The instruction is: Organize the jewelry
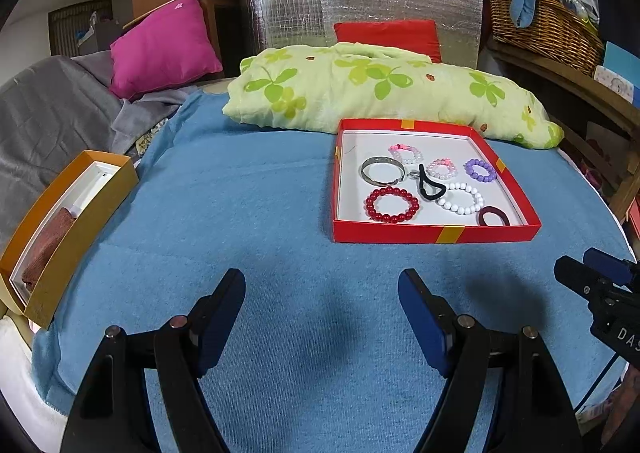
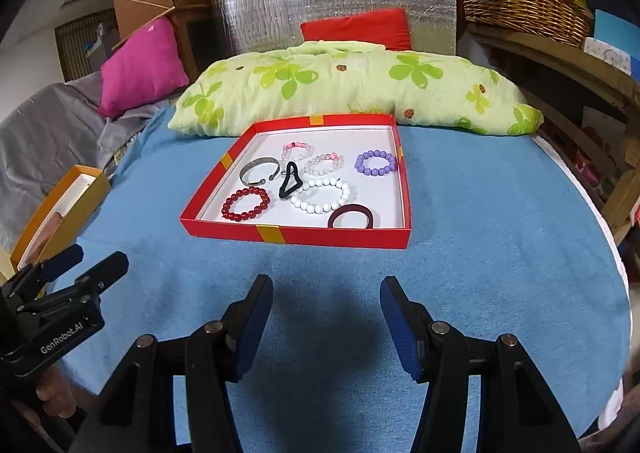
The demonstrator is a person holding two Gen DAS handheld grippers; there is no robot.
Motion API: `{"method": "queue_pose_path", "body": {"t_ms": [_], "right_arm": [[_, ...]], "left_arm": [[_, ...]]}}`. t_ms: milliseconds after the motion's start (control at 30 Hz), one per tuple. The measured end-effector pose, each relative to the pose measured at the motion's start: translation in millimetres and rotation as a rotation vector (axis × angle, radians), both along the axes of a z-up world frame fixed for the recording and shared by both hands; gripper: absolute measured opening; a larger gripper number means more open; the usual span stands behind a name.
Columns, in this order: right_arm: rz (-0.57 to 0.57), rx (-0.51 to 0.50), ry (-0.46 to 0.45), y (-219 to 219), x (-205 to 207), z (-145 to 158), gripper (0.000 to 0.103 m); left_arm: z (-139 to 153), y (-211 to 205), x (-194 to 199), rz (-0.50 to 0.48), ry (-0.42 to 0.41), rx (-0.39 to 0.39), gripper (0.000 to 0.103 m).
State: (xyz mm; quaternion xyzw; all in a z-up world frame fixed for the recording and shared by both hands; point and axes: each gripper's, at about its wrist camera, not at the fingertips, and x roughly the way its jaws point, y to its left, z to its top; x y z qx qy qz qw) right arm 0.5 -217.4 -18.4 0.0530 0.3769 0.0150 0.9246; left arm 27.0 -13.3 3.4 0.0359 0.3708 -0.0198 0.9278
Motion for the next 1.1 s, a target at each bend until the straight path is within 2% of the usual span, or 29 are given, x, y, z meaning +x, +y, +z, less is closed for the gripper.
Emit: {"method": "queue_pose_path", "body": {"t_ms": [1100], "right_arm": [[-0.003,0.006,-0.019,-3.3,-4.5,4.7,0.060]], "left_arm": [[10.0,-5.8,-5.8,-0.004,-0.038,0.016,0.079]]}}
